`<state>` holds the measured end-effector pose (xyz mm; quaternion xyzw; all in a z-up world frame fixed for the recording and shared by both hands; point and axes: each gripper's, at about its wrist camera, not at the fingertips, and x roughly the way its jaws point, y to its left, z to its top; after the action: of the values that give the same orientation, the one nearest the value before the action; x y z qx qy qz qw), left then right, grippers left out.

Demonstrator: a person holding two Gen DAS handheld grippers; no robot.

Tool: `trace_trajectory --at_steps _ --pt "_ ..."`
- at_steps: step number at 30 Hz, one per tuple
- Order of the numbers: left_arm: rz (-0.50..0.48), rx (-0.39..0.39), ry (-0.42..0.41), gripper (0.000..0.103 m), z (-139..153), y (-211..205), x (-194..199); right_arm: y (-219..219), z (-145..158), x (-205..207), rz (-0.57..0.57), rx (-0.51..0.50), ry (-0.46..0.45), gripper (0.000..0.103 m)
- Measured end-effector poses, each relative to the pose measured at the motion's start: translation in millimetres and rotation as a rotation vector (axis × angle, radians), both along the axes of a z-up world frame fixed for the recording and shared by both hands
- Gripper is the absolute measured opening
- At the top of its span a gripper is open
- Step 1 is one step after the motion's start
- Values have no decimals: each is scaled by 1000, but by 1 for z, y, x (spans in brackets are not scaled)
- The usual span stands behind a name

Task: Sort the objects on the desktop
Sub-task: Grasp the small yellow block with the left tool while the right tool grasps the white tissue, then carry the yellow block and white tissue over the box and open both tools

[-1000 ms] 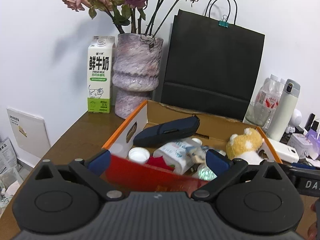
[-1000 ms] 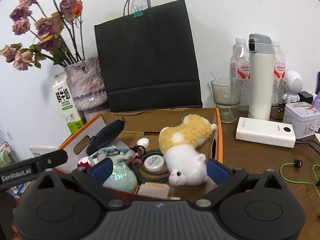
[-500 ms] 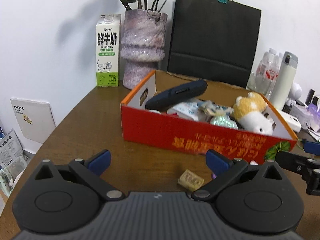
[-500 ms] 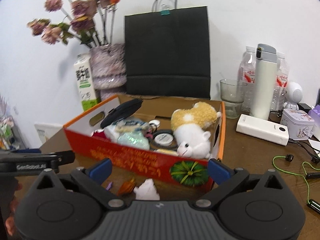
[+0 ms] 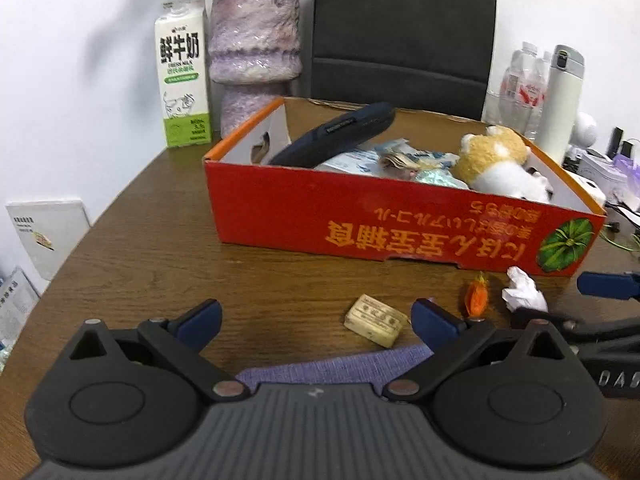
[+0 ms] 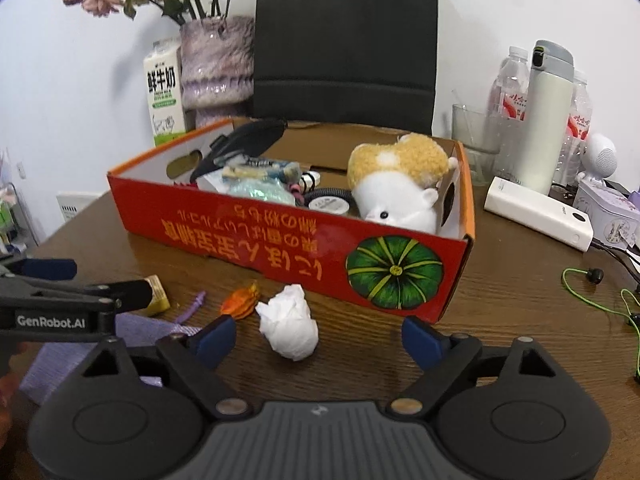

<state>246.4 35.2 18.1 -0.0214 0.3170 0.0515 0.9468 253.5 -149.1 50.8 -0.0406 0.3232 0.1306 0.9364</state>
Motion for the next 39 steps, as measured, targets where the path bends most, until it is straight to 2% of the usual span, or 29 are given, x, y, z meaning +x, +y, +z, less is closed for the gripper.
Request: trace_trajectory --at_steps 3,5,6,7,8,9,10,11,18,22,26,32,35,39 --pt "-7 0 3 99 -1 -2 4 6 -3 3 1 -23 -3 82" --pt "-44 -11 28 87 -4 -5 7 8 -4 4 8 -21 -13 79" --pt "-62 -4 50 83 -7 -8 8 9 -4 5 15 -22 -12 75" --pt "-67 24 51 76 -8 -12 8 11 -6 6 27 -25 -5 65" --pt "-70 37 44 57 -8 -14 6 12 -8 6 43 -26 10 58" --pt "-87 22 41 41 -6 -15 4 11 -8 5 59 -5 12 48" --pt "-94 7 34 34 -4 -14 2 10 -7 5 71 7 19 34" --pt "-95 0 25 34 -3 -13 0 10 -6 4 72 10 19 21" --pt "-109 -6 0 34 -1 -14 -5 3 1 -5 56 47 -36 20" --pt "-94 -11 -47 34 9 -12 -12 5 3 -8 66 52 -46 20" --pt "-81 -22 -155 34 36 -13 -28 3 22 -21 84 90 -109 20" --pt "-28 -42 -374 34 96 -9 -40 -9 80 -38 59 136 -308 20" --pt "-6 -86 -477 34 125 -9 -37 -13 108 -38 41 178 -406 20" --pt "-8 -133 -536 34 142 -15 -22 -13 130 -27 33 232 -477 20"
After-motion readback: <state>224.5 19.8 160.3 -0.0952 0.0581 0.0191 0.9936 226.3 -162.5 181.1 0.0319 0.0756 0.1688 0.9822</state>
